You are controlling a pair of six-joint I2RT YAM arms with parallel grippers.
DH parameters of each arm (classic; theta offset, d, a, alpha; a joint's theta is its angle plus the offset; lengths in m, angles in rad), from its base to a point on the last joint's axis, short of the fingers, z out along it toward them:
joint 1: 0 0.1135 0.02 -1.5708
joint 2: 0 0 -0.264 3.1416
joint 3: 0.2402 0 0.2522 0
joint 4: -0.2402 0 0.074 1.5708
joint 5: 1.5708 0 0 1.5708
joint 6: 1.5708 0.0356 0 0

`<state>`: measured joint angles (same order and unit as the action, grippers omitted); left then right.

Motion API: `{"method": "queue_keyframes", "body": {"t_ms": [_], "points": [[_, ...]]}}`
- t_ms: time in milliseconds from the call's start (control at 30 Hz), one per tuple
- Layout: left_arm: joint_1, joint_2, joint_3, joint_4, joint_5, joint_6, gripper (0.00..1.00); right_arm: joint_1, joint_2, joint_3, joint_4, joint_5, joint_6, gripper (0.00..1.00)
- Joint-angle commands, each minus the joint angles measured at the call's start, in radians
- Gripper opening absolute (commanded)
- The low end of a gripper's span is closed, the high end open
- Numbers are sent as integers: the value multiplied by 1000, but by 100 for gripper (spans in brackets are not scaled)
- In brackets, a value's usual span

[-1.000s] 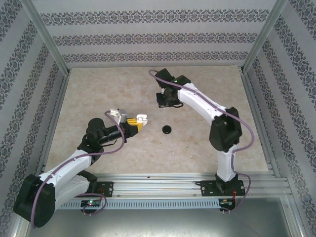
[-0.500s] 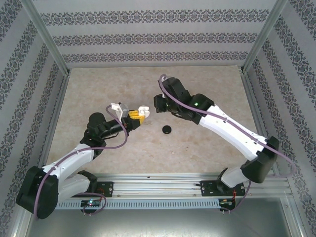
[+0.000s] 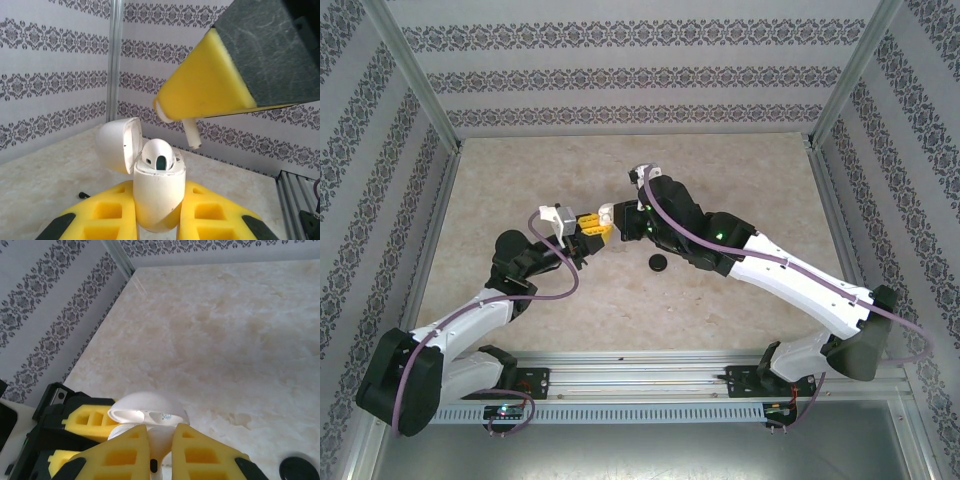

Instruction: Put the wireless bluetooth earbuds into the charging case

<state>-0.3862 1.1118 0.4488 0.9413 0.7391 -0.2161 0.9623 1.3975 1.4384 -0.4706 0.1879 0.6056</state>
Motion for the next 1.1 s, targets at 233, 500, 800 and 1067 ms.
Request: {"method": "queue_keyframes", "body": {"t_ms": [233,500,800,1067], "points": [[-10,-42,-30,77,3,-40,0,3,-20,-22,99,5,9,12],[-10,-47,-21,80,-5,-51,0,4,-9,-29,109,-4,-14,12],[-10,-50,-10,63,-20,-60,0,6,-10,-81,127,-8,-20,12],[-10,-55,-6,61,-20,-61,0,6,4,-105,137,-23,-9,12]]}}
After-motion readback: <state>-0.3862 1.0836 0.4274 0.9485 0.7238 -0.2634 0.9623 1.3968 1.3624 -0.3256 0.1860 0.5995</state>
